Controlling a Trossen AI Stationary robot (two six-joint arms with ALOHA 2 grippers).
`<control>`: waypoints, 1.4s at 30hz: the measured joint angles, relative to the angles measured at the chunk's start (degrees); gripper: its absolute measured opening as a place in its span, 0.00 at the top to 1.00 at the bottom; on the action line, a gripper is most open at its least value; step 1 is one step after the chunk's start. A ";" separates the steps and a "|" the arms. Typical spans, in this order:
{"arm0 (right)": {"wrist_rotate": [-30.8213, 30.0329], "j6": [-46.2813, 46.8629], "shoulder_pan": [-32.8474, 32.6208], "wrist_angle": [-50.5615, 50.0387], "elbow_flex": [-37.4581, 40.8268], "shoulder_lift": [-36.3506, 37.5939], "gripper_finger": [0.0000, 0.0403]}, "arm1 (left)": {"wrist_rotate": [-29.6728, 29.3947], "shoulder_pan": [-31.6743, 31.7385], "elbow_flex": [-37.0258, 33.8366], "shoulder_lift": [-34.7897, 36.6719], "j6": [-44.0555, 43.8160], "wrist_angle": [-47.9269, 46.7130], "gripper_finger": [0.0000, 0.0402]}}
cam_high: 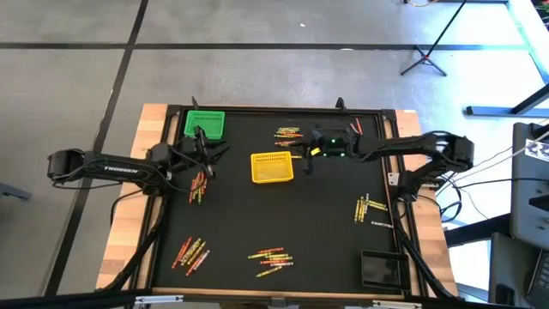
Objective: Sort crayons
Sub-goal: Put the black crayon into the yellow bin
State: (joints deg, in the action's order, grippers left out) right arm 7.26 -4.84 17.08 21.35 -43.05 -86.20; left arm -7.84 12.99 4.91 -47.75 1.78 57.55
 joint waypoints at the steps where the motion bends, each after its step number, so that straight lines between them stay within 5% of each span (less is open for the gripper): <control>1: 0.77 0.07 -0.17 1.36 -0.25 -1.60 0.97 | 0.06 0.00 0.26 -0.64 -0.01 -0.01 0.75; 11: 4.41 1.40 -3.23 2.54 -6.86 -13.70 0.96 | 4.35 -0.04 3.12 -5.42 -0.18 -3.27 0.74; 20: 3.53 1.42 -4.68 2.55 -7.98 -15.10 0.94 | 10.02 -0.17 6.73 -8.94 -0.62 -9.90 0.74; 31: -0.16 1.51 -4.70 2.28 -7.98 -18.18 0.92 | 9.92 -0.44 12.03 -18.22 -0.02 -11.86 0.74; 42: -0.62 -1.35 -4.70 -5.54 -9.70 -14.98 0.73 | 9.87 -0.39 12.19 -19.39 0.24 -11.86 0.74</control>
State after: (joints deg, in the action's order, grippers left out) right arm 6.63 -6.19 12.38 15.81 -52.74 -101.18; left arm 2.04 12.60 17.10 -67.13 2.02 45.69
